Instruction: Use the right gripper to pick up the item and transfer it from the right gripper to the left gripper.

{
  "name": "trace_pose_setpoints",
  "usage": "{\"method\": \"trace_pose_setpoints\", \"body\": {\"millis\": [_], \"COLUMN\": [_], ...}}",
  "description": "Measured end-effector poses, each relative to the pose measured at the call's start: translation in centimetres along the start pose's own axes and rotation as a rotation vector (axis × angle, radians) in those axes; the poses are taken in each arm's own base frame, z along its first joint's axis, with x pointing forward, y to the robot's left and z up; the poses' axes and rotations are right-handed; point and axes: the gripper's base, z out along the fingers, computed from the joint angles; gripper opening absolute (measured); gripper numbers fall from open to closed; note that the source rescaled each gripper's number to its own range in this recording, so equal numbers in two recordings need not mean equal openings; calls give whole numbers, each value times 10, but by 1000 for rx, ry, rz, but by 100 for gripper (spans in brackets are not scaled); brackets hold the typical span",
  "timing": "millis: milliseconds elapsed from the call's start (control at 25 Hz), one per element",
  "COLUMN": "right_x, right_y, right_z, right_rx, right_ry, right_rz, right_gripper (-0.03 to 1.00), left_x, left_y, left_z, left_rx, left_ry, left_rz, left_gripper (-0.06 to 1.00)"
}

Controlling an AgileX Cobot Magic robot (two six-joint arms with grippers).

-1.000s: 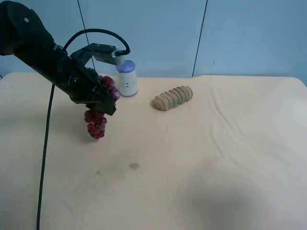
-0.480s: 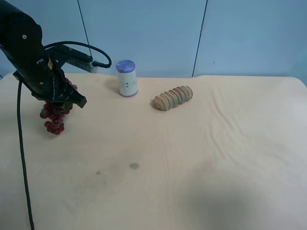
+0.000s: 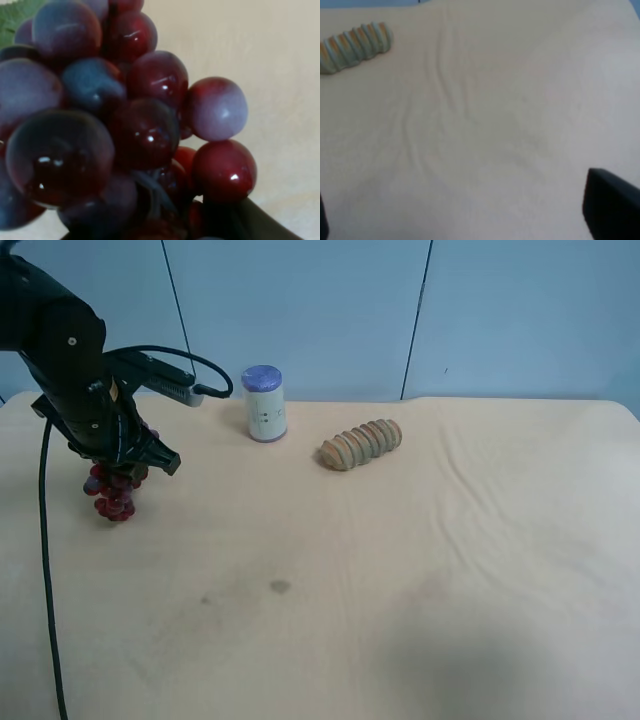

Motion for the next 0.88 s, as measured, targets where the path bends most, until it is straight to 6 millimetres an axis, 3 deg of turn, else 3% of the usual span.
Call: {"method": "trace_pose_setpoints", "body": {"millis": [360, 640, 760, 880], "right_x": [0, 0, 0, 0], "right_y": [0, 0, 0, 0], "right_z": [0, 0, 0, 0], "right_rx": [0, 0, 0, 0], "right_ry": [0, 0, 0, 0], "right_rz": [1, 1, 1, 1], "right_gripper": [100, 100, 100, 100], "left_x": [2, 0, 0, 0], "left_y": [12, 12, 12, 12], "left_z": [22, 22, 22, 22], "left_rx": [5, 10, 8, 8], "left_ry": [36, 12, 11, 11], "left_rz": [-52, -52, -48, -47], "left_gripper": [1, 58, 70, 73]}}
